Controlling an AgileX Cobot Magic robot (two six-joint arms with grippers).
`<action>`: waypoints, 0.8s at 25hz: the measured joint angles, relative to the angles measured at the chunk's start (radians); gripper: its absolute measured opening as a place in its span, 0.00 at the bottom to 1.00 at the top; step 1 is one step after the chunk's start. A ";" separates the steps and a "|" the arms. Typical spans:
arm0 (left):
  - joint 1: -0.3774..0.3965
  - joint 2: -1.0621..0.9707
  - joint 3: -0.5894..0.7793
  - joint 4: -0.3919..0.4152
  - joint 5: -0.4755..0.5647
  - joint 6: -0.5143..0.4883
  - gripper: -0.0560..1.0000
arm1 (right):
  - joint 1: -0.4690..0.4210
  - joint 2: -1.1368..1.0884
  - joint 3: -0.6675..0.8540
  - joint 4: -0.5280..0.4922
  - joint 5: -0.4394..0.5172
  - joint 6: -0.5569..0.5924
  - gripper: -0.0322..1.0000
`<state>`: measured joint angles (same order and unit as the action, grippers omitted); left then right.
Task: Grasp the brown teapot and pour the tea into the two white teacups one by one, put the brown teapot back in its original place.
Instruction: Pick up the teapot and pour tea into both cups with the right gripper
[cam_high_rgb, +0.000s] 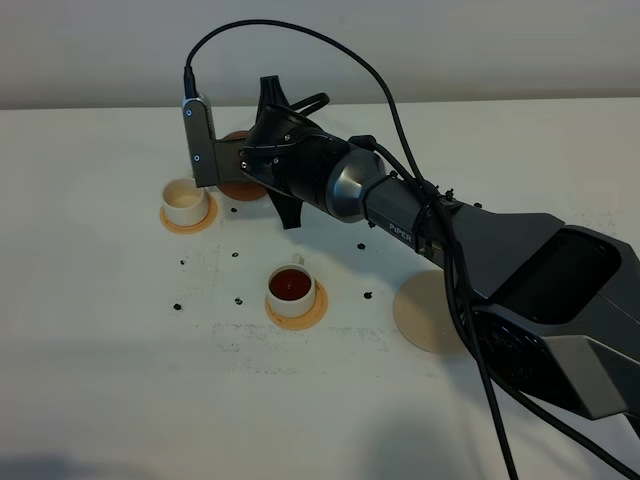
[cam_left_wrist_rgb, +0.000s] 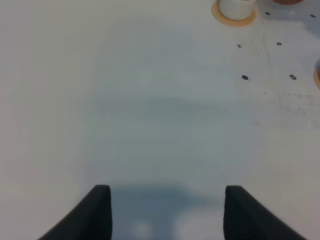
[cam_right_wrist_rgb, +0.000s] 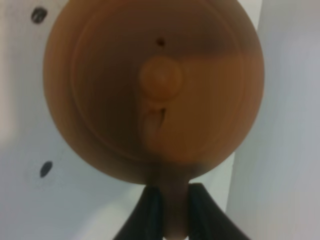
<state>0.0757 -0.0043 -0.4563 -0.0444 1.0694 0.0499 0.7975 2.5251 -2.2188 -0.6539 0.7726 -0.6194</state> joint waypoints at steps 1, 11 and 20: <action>0.000 0.000 0.000 0.000 0.000 0.000 0.51 | 0.000 0.000 0.000 0.000 -0.006 0.000 0.15; 0.000 0.000 0.000 0.000 0.000 0.000 0.51 | 0.000 0.000 0.000 -0.025 -0.047 -0.001 0.15; 0.000 0.000 0.000 0.000 0.000 0.000 0.51 | 0.010 0.000 0.000 -0.075 -0.061 -0.001 0.15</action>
<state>0.0757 -0.0043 -0.4563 -0.0444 1.0694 0.0499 0.8076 2.5251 -2.2188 -0.7292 0.7114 -0.6202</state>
